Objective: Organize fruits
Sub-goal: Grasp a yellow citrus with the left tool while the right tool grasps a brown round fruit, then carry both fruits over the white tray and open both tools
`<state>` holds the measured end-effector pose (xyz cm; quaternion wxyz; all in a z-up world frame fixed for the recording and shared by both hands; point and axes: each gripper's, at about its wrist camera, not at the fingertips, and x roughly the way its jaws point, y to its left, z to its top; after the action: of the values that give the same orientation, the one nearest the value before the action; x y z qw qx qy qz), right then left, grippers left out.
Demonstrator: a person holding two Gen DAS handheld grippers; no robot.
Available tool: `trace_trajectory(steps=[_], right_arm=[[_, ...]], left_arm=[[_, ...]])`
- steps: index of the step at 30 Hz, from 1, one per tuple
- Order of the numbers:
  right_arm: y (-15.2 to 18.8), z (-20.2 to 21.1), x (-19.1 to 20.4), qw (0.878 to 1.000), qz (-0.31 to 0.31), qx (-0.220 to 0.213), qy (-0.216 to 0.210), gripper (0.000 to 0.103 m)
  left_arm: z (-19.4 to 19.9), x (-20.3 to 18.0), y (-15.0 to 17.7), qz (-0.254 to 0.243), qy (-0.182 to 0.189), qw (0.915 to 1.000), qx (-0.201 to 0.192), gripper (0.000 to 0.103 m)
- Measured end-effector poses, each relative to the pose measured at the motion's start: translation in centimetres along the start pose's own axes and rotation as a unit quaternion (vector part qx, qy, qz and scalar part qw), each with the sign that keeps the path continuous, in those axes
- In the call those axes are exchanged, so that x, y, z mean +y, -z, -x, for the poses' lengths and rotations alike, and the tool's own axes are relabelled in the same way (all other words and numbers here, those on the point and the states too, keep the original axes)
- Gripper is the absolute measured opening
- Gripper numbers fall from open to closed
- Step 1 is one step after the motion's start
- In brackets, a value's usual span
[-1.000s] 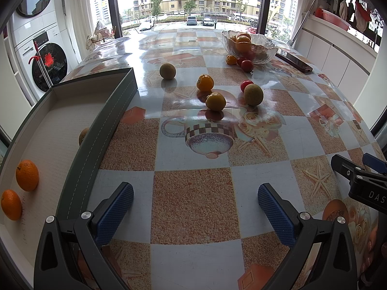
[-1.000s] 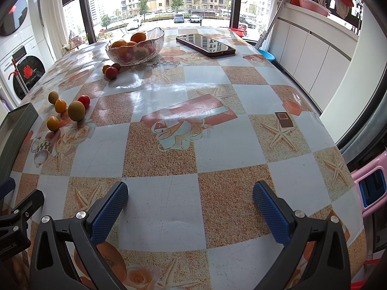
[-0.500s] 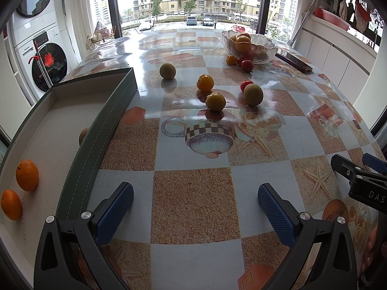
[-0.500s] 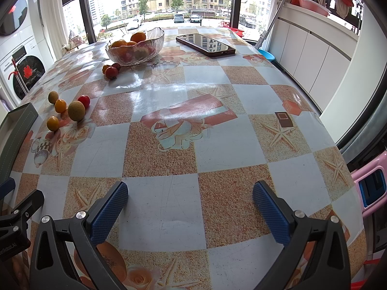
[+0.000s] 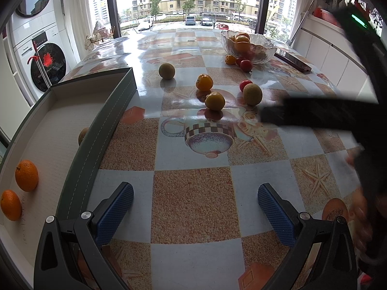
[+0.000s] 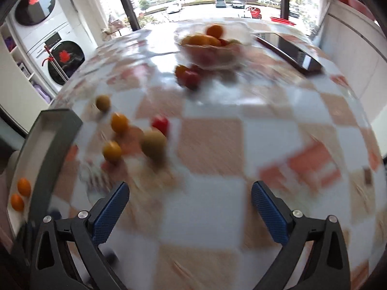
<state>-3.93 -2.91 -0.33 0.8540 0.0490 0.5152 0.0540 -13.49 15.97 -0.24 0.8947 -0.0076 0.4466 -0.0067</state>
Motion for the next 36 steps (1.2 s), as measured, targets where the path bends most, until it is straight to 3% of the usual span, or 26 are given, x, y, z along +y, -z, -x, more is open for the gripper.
trace_trajectory(steps=[3, 6, 7, 14, 19, 23, 27, 30, 32, 36], right_arm=[[-1.1, -0.9, 1.7, 1.000, 0.023, -0.007, 0.008, 0.077], [-1.6, -1.2, 3.0, 0.999, 0.045, -0.014, 0.019, 0.045], [-1.7, -1.3, 3.1, 0.999, 0.046, -0.015, 0.016, 0.028], [-0.1, 0.8, 0.4, 1.000, 0.015, -0.008, -0.016, 0.028], [2.3, 3.1, -2.5, 1.000, 0.002, -0.011, -0.016, 0.028], [4.0, 4.3, -4.4, 1.000, -0.019, -0.010, -0.018, 0.028], [5.2, 4.9, -5.4, 1.000, -0.023, -0.008, -0.013, 0.028], [5.5, 5.0, -5.9, 1.000, -0.025, -0.005, -0.012, 0.028], [5.5, 5.1, -5.8, 1.000, -0.025, -0.005, -0.011, 0.028], [5.7, 5.4, -5.5, 0.999, -0.029, -0.004, -0.016, 0.028]], left_arm=[[-0.1, -0.1, -0.1, -0.001, 0.002, 1.0000, 0.000, 0.103], [-0.1, -0.1, -0.1, -0.002, 0.001, 1.0000, 0.000, 0.103], [-0.1, -0.1, -0.1, -0.002, 0.002, 1.0000, 0.000, 0.103], [-0.5, -0.2, -1.1, -0.011, 0.011, 0.9997, 0.016, 0.103], [-1.2, -0.9, -5.3, -0.002, 0.011, 0.9999, 0.010, 0.102], [-4.2, -1.5, -8.3, 0.007, -0.004, 0.9993, 0.037, 0.080], [-5.7, -1.6, -9.4, 0.021, -0.014, 0.9990, 0.037, 0.073], [-5.7, -1.9, -9.8, 0.024, -0.014, 0.9993, 0.025, 0.049], [-5.5, -2.3, -9.8, 0.009, -0.005, 0.9997, 0.021, 0.024], [-4.4, -1.8, -9.0, 0.012, 0.014, 0.9995, 0.027, 0.024]])
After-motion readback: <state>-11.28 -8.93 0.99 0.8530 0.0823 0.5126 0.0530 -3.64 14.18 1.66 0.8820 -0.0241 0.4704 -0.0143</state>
